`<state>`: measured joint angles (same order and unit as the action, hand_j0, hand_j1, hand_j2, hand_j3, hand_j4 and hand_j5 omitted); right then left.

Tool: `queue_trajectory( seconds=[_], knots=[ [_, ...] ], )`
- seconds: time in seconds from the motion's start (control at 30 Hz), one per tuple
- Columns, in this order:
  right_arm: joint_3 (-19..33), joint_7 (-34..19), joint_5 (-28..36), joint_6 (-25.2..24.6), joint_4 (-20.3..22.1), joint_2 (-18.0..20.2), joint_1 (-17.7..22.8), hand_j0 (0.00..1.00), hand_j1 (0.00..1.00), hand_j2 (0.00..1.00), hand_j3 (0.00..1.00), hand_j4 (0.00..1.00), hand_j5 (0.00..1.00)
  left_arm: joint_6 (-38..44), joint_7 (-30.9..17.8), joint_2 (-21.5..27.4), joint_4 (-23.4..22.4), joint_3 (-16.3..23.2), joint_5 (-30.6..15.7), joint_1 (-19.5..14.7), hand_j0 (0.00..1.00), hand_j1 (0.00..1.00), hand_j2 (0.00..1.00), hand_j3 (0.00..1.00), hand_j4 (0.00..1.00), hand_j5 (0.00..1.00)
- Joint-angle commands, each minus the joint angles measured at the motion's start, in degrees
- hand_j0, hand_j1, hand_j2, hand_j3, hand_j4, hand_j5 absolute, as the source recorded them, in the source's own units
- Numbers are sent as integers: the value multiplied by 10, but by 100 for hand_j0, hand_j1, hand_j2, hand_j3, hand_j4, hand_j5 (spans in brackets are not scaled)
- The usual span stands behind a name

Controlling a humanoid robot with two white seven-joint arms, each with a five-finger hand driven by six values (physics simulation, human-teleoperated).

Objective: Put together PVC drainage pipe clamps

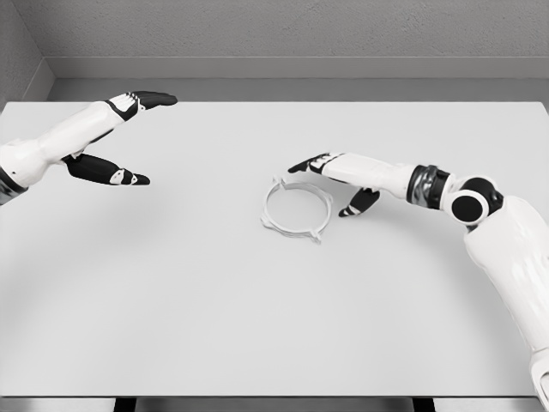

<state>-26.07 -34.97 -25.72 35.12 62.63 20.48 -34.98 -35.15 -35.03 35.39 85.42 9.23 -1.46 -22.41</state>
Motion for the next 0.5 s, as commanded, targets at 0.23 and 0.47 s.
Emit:
queue_trajectory(
  seconds=[0.23,0.47],
  knots=[
    [-20,0,4,-1,6,-6,-1,100,100,100,100,100,100,2,0,1,0,1,-5,0,100,100,100,100,100,100],
    [-28,0,4,-1,5,-8,-7,100,100,100,100,100,100,2,0,1,0,1,-4,0,100,100,100,100,100,100]
  ],
)
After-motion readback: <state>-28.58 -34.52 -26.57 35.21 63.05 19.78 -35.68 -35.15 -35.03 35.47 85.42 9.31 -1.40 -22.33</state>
